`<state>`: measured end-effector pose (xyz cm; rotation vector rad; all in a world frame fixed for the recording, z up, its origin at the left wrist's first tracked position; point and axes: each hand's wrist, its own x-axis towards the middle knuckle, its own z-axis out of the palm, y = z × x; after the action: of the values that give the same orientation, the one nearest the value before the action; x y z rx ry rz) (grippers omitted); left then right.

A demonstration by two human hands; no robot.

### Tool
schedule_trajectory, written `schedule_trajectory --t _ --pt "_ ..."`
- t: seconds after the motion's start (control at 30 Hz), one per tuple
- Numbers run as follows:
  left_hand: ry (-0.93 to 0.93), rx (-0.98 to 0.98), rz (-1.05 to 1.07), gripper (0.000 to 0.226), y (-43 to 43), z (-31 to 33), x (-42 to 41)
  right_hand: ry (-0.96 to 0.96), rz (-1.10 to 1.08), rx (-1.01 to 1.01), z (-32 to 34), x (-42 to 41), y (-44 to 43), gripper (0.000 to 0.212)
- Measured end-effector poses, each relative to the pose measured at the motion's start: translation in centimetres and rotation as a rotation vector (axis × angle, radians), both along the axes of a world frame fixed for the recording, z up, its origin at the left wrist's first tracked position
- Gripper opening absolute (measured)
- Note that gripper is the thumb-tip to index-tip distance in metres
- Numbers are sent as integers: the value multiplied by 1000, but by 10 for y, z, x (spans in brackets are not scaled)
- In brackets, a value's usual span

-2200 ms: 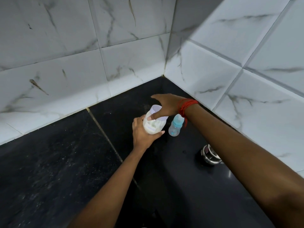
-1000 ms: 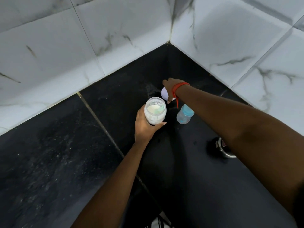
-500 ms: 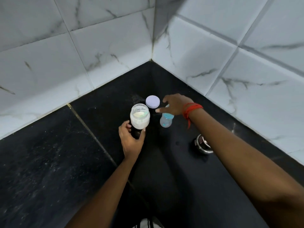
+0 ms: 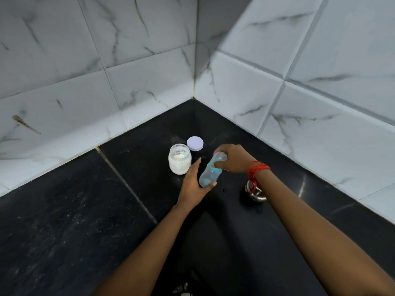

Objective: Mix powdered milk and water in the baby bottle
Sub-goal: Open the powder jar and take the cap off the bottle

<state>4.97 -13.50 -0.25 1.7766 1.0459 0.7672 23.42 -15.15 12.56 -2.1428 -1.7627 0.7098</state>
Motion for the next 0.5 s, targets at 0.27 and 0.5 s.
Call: schedule_trajectory --t 0.27,0.5 --pt "-44 -29 -94 53 -17 12 2 50 58 38 13 2 -27 38" --pt "-51 -108 -154 61 -19 15 -6 195 99 7 14 10 -34 33"
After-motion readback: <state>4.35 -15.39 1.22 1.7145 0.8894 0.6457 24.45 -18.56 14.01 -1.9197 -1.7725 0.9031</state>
